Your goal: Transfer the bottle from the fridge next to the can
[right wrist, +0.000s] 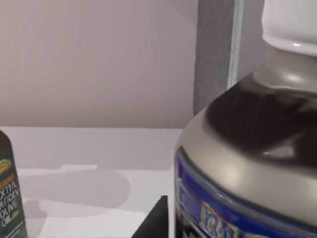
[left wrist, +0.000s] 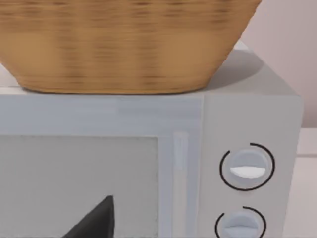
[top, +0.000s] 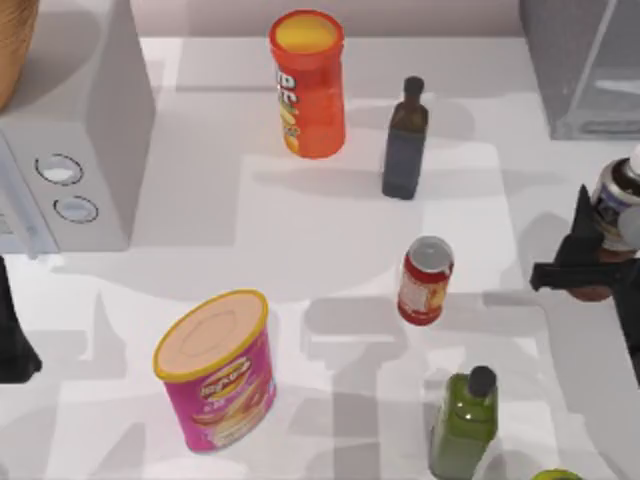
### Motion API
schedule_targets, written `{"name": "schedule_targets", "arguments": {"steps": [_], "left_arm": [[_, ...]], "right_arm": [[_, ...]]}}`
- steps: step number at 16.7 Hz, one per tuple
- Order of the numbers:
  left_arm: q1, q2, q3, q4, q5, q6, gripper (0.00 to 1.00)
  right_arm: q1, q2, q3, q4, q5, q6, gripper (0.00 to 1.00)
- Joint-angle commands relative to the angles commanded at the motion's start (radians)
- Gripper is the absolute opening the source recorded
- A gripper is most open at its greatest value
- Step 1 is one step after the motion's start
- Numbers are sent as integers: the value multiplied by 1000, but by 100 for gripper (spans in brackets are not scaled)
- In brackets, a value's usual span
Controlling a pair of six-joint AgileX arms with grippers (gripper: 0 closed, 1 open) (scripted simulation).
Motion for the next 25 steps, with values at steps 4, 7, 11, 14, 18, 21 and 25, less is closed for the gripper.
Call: {"name": "schedule_targets", "arguments": {"steps": [4, 7, 11, 14, 18, 21, 25], "left_arm": [[0, 0, 0, 0, 0, 0, 100], [0, 0, 0, 0, 0, 0, 100], [0, 0, 0, 0, 0, 0, 100], [0, 0, 0, 0, 0, 0, 100], [0, 0, 0, 0, 0, 0, 100], [0, 0, 0, 0, 0, 0, 100], [0, 0, 0, 0, 0, 0, 100]], "right_arm": [[0, 0, 0, 0, 0, 0, 15], [0, 0, 0, 0, 0, 0, 38], [0, 0, 0, 0, 0, 0, 68], [0, 0, 0, 0, 0, 0, 90], [0, 0, 0, 0, 0, 0, 100], [0, 0, 0, 0, 0, 0, 100], [3, -3, -3, 2, 3, 0, 100]]}}
